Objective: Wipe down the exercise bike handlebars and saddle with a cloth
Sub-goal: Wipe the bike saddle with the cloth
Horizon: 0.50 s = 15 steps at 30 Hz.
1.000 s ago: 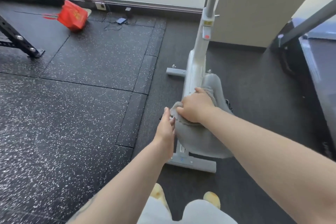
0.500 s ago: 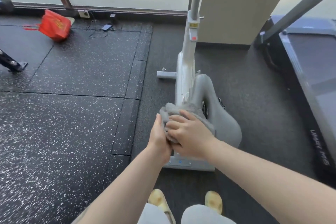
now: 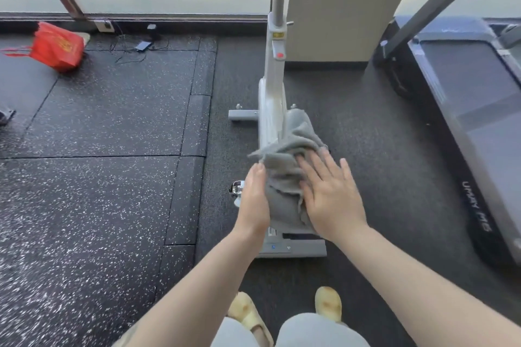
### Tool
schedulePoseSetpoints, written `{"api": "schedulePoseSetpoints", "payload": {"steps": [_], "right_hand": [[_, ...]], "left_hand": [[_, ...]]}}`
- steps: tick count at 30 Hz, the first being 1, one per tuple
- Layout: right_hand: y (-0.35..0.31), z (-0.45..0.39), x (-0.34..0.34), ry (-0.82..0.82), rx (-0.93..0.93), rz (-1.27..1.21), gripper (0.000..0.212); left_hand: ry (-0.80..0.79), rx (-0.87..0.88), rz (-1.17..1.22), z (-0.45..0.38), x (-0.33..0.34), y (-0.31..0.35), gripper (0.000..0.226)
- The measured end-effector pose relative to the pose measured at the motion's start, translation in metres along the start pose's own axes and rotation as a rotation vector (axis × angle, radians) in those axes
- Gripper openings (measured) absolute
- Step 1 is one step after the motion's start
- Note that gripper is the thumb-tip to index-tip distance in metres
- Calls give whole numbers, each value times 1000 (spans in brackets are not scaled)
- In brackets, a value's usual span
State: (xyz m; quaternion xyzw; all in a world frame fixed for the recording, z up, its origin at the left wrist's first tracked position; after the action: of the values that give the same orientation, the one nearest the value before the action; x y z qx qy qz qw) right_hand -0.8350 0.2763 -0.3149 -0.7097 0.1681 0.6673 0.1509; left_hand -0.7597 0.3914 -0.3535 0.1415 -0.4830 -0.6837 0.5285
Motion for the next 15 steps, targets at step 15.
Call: {"api": "schedulePoseSetpoints", "payload": {"steps": [15], "right_hand": [[28, -38, 8, -269, 524, -128, 59]], "left_hand": [[115, 525, -1004, -4, 38, 34, 39]]}}
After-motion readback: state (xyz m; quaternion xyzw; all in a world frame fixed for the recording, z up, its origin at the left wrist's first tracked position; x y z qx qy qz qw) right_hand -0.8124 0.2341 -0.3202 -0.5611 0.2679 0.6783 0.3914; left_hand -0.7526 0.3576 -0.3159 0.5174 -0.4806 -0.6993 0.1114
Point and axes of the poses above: each hand's wrist, its own z-axis away from the middle knuckle, its own x-axis out of the palm, y = z × x, the point moved 7 cm from there along -z, towards the middle knuckle, and after that the axes turned 8 degrees about z, right-handed, at the moved point
